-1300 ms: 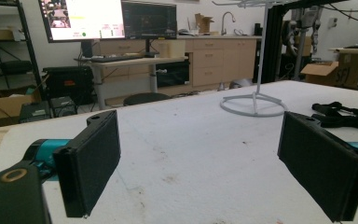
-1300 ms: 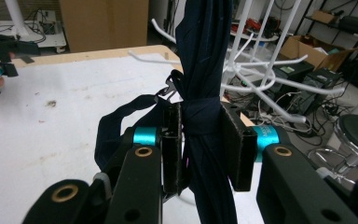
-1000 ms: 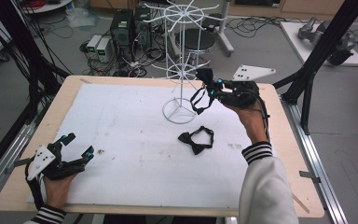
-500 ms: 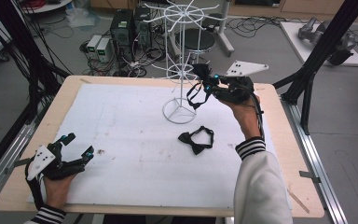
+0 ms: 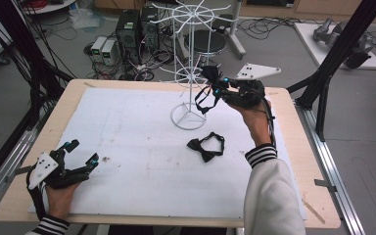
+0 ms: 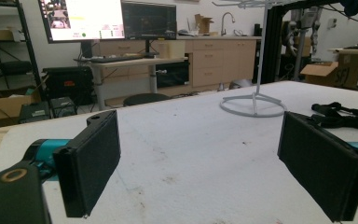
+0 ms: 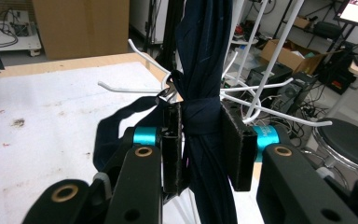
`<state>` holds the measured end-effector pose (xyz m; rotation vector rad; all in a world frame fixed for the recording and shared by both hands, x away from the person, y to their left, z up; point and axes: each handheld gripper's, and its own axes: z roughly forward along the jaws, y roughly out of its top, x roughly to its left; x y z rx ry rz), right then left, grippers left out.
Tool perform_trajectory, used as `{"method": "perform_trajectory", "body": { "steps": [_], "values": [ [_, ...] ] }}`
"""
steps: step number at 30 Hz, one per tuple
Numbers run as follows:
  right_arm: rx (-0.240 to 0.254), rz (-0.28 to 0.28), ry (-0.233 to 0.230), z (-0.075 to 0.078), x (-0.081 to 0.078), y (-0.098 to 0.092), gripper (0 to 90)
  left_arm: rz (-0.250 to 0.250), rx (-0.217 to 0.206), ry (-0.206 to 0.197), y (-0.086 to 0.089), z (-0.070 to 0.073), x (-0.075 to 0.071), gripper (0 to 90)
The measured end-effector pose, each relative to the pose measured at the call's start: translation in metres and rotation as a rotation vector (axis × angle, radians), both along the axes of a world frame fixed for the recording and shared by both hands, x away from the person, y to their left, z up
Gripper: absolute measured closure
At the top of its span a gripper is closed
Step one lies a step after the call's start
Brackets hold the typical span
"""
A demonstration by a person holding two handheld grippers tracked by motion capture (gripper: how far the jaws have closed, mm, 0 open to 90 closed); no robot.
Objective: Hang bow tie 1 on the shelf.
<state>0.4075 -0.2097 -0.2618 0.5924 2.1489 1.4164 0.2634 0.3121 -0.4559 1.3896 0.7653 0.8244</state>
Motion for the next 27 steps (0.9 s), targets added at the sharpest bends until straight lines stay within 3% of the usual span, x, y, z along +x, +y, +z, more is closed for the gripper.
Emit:
{"method": "perform_trajectory", "body": {
  "steps": [14,27],
  "values": [
    [0.024,-0.034,0.005,-0.0048,0.0063,0.0051,71.6,-0.001,0.003,0.0,0.0003,0.0,-0.0001,13.5],
    [-0.004,-0.051,0.036,-0.0101,0.0104,0.0066,71.6,-0.002,0.003,-0.002,0.0004,0.0,-0.0002,13.5]
  ]
}}
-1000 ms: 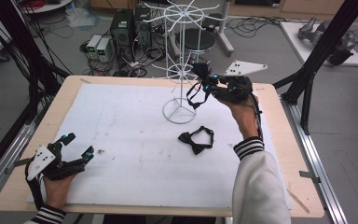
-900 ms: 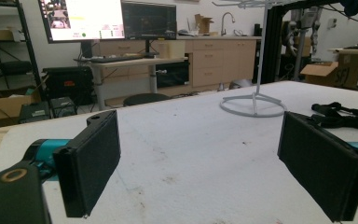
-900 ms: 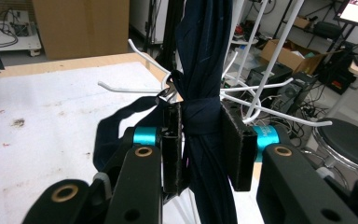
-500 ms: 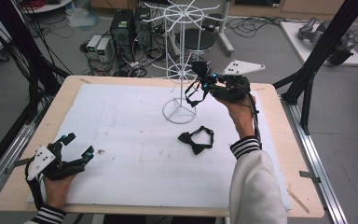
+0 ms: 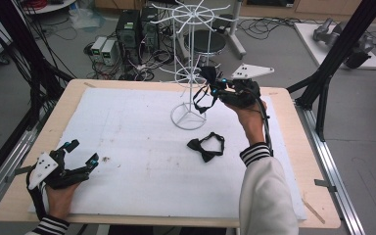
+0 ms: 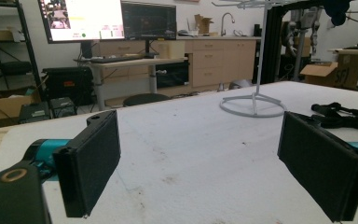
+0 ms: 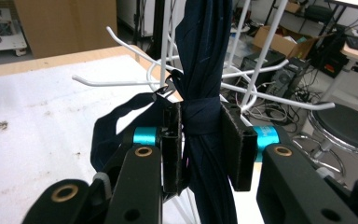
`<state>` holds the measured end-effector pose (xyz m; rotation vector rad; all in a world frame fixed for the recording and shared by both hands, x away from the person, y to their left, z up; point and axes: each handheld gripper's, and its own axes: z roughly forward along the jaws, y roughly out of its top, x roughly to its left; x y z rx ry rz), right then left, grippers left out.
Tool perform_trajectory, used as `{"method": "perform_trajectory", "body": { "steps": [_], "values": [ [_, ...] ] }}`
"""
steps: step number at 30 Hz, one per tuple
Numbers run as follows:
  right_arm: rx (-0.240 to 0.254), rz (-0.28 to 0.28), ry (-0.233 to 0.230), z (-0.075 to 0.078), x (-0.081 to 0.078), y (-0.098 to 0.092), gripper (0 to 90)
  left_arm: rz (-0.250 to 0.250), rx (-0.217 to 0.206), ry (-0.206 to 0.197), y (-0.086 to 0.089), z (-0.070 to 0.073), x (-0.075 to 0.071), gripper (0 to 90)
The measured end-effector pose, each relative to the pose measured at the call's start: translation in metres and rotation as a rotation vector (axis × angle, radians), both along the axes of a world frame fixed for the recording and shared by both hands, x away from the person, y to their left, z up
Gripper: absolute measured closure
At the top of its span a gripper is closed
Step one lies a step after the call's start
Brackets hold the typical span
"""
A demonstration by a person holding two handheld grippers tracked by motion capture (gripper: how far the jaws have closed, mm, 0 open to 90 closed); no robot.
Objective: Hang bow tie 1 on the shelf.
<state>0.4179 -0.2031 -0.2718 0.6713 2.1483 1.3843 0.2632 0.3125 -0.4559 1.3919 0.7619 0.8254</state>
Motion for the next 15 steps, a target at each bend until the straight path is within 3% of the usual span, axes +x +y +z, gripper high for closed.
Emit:
{"method": "perform_trajectory", "body": {
  "steps": [15],
  "values": [
    [-0.02,-0.019,0.081,-0.0044,0.0016,-0.0044,71.5,0.001,-0.002,0.001,0.0,0.0,-0.0003,13.5]
  ]
}}
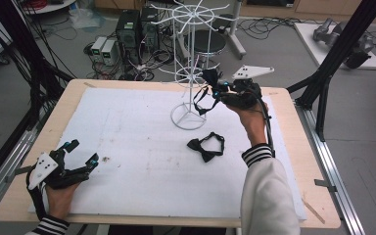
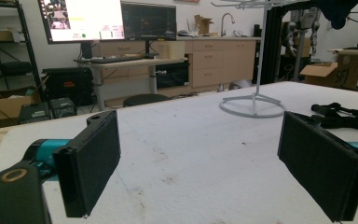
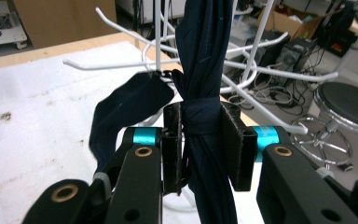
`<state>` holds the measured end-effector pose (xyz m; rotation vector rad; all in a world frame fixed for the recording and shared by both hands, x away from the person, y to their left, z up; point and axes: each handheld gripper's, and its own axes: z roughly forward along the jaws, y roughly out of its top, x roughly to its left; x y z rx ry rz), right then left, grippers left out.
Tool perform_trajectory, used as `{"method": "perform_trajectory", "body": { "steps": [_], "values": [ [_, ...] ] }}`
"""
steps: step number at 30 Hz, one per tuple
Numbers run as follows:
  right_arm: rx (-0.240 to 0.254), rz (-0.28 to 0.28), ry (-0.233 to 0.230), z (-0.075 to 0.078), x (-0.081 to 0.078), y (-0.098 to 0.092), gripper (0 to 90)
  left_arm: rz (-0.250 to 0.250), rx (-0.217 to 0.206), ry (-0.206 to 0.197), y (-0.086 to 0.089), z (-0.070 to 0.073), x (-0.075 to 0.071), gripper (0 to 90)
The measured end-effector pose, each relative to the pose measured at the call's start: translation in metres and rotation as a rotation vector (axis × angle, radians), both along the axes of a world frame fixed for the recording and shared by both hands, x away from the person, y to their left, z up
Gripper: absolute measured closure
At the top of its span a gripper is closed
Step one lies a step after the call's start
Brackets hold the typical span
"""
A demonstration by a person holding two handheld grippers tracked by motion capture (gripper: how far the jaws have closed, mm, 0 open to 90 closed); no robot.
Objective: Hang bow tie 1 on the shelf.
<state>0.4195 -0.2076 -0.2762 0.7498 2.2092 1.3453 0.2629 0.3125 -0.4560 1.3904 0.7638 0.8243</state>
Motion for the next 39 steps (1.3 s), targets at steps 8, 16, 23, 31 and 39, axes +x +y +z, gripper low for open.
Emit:
{"method": "perform_trajectory", "body": {
  "steps": [8,16,23,31,39],
  "values": [
    [0.007,-0.02,0.03,-0.016,-0.001,-0.006,71.6,-0.001,0.003,-0.001,0.0,0.0,0.0,13.5],
    [0.001,-0.024,0.045,-0.023,0.003,-0.005,71.6,0.0,0.003,0.0,0.0,0.0,0.0,13.5],
    [-0.01,-0.035,0.07,-0.035,0.007,0.0,71.5,-0.002,0.0,0.0,0.0,0.0,0.0,13.5],
    [-0.008,-0.04,0.1,-0.049,0.01,0.002,71.5,-0.002,0.0,0.001,0.0,0.0,0.0,13.5],
    [-0.013,-0.044,0.1,-0.05,0.011,0.002,68.8,-0.002,0.002,-0.002,0.0,0.0,0.0,13.5]
  ]
}}
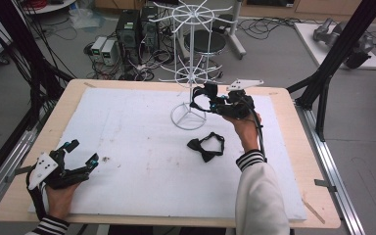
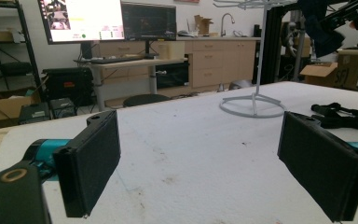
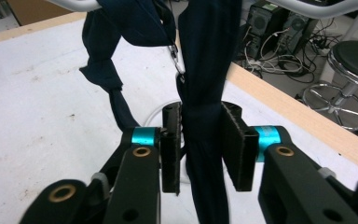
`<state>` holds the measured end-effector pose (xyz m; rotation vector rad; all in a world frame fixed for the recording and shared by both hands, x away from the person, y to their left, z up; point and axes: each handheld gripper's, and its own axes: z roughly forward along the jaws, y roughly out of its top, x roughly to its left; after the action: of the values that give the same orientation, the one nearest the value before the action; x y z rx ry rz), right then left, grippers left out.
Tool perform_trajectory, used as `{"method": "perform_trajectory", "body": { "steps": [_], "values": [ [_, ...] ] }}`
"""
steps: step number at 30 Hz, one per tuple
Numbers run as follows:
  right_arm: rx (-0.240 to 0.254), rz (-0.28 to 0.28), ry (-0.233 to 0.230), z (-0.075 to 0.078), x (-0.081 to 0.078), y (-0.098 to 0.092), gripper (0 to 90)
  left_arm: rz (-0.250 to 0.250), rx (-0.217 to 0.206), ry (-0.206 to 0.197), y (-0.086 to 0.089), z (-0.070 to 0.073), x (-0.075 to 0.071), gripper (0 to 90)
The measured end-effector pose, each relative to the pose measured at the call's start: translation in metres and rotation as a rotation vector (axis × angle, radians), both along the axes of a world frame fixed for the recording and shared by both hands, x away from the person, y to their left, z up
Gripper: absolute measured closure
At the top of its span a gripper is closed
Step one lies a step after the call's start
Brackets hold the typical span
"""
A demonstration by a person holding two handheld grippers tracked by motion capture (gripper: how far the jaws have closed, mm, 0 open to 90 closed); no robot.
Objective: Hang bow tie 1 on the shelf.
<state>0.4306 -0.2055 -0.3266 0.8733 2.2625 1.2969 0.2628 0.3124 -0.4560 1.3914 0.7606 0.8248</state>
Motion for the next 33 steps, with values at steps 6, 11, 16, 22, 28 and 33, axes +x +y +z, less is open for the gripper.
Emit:
{"method": "perform_trajectory", "body": {
  "steps": [6,11,16,22,28,33],
  "values": [
    [-0.001,0.001,0.001,0.0,-0.001,0.001,46.7,0.001,0.0,-0.001,0.0,0.0,0.0,13.5],
    [0.02,0.003,0.042,-0.003,-0.006,0.001,17.3,0.0,0.0,-0.001,0.0,0.0,0.0,13.5],
    [0.059,-0.015,0.04,-0.007,-0.021,-0.009,10.8,0.0,-0.001,0.0,0.0,0.0,0.0,13.5],
    [0.137,-0.062,0.015,-0.015,-0.041,-0.035,10.2,0.002,-0.003,0.004,0.0,0.0,0.0,13.5],
    [0.185,-0.101,-0.033,-0.022,-0.066,-0.057,10.2,0.002,-0.009,0.009,0.0,0.0,0.001,13.5],
    [0.189,-0.125,-0.082,-0.029,-0.087,-0.067,10.2,0.001,-0.007,0.006,0.0,0.0,0.001,13.5]
  ]
}}
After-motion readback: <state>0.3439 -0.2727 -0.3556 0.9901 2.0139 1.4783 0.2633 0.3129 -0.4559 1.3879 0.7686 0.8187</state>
